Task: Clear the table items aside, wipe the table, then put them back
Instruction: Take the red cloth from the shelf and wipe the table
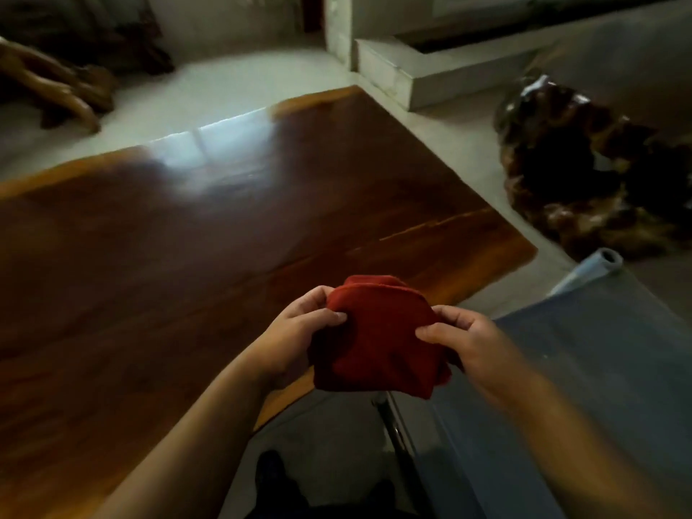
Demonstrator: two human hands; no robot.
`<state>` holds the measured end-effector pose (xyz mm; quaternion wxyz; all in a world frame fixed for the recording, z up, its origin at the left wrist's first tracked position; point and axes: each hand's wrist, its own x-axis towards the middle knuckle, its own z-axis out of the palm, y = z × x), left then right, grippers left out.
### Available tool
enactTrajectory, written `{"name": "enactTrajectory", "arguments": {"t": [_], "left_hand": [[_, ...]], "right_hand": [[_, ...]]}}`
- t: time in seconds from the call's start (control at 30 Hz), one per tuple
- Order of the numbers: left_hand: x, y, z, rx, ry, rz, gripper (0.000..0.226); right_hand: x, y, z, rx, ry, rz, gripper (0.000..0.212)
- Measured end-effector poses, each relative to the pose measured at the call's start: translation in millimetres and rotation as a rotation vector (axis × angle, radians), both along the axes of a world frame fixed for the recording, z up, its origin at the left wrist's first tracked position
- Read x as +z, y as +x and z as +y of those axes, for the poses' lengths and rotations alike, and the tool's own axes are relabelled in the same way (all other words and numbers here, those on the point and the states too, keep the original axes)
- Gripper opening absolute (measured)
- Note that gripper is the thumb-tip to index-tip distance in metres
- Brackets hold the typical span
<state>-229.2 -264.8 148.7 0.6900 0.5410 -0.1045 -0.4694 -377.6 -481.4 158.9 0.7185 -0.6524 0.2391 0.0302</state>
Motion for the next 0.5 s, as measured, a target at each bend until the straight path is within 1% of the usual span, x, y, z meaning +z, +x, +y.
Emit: {"name": "enactTrajectory", "arguments": {"t": [0.17, 0.3, 0.5], "left_hand": [[-4, 10, 63, 0.179, 0.003, 0.048, 0.018], [-12, 23, 110, 0.309, 0.003, 0.070, 0.021], [-28, 60, 172, 0.421, -0.029, 0.152, 0.028]], "right_hand": [[-2, 50, 39, 0.166, 0.037, 0.025, 0.026], [-8, 90, 77, 0.233, 0.048, 0.046, 0.030], [-17, 147, 135, 0.296, 0.047, 0.110, 0.031]]}}
